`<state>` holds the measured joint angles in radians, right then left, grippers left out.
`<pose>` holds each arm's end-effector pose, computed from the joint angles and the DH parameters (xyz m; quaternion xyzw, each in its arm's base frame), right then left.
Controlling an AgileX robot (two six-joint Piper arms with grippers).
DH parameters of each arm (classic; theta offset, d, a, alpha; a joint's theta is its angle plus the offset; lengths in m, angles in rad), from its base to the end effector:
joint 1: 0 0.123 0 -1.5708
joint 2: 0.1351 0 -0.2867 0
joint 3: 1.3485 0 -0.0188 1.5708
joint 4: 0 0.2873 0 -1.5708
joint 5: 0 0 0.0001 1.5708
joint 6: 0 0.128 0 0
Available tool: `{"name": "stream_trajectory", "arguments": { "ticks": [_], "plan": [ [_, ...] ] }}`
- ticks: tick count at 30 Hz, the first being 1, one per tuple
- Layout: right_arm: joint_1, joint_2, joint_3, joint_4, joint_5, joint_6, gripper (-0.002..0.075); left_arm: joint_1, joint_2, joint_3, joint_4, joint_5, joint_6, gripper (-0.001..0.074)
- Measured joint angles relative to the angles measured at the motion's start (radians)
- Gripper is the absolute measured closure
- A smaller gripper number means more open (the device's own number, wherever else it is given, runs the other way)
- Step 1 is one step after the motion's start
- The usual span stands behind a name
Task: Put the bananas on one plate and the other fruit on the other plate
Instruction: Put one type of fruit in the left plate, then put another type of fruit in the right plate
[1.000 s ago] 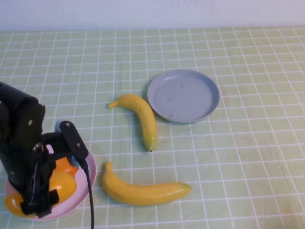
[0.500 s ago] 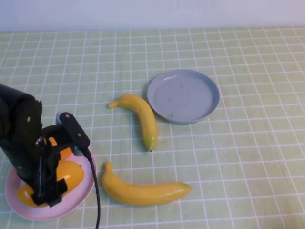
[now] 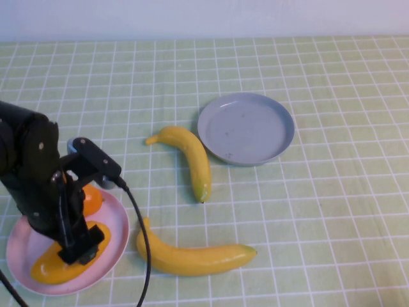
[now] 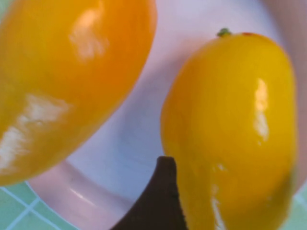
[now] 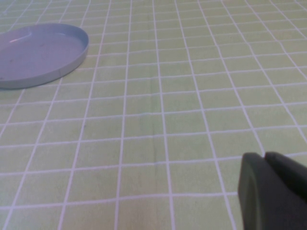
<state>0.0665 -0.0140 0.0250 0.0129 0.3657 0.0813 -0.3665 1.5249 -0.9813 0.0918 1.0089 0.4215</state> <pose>0.1228 0.0088 0.1616 0.0094 0.8016 0.0496 0.5957 0.2886 -0.1001 0.1719 0.4036 0.9125 0.0415 0.0515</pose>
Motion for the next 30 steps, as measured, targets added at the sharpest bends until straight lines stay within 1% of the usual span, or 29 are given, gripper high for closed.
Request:
{"name": "stream_trajectory", "arguments": {
  "ticks": [5, 7, 8, 9, 11, 12, 13, 14, 16, 18, 20, 25, 30],
  "plan": [
    [0.0, 0.0, 0.0, 0.0, 0.0, 0.0, 0.0742, 0.0, -0.027, -0.098, -0.092, 0.097, -0.03, 0.0093],
    [0.0, 0.0, 0.0, 0.0, 0.0, 0.0, 0.0742, 0.0, -0.037, -0.135, -0.145, 0.145, -0.044, 0.013],
    [0.0, 0.0, 0.0, 0.0, 0.0, 0.0, 0.0742, 0.0, -0.045, -0.152, -0.174, 0.166, -0.051, 0.0173],
    [0.0, 0.0, 0.0, 0.0, 0.0, 0.0, 0.0742, 0.0, -0.052, -0.165, -0.195, 0.179, -0.053, 0.0234],
    [0.0, 0.0, 0.0, 0.0, 0.0, 0.0, 0.0742, 0.0, -0.069, -0.174, -0.24, 0.194, -0.055, 0.0391],
    [0.0, 0.0, 0.0, 0.0, 0.0, 0.0, 0.0742, 0.0, -0.081, -0.174, -0.258, 0.199, -0.055, 0.0495],
    [0.0, 0.0, 0.0, 0.0, 0.0, 0.0, 0.0741, 0.0, -0.096, -0.175, -0.271, 0.201, -0.053, 0.0565],
    [0.0, 0.0, 0.0, 0.0, 0.0, 0.0, 0.0741, 0.0, -0.114, -0.175, -0.281, 0.201, -0.053, 0.0624],
    [0.0, 0.0, 0.0, 0.0, 0.0, 0.0, 0.0742, 0.0, -0.162, -0.163, -0.289, 0.181, -0.058, 0.0688],
    [0.0, 0.0, 0.0, 0.0, 0.0, 0.0, 0.0742, 0.0, -0.239, -0.136, -0.292, 0.144, -0.077, 0.0715],
    [0.0, 0.0, 0.0, 0.0, 0.0, 0.0, 0.0742, 0.0, -0.341, -0.095, -0.292, 0.085, -0.107, 0.0727],
    [0.0, 0.0, 0.0, 0.0, 0.0, 0.0, 0.0741, 0.0, -0.601, 0.024, -0.292, -0.077, -0.194, 0.0734],
    [0.0, 0.0, 0.0, 0.0, 0.0, 0.0, 0.0742, 0.0, -0.821, 0.164, -0.288, -0.196, -0.251, 0.0735]
  ]
}}
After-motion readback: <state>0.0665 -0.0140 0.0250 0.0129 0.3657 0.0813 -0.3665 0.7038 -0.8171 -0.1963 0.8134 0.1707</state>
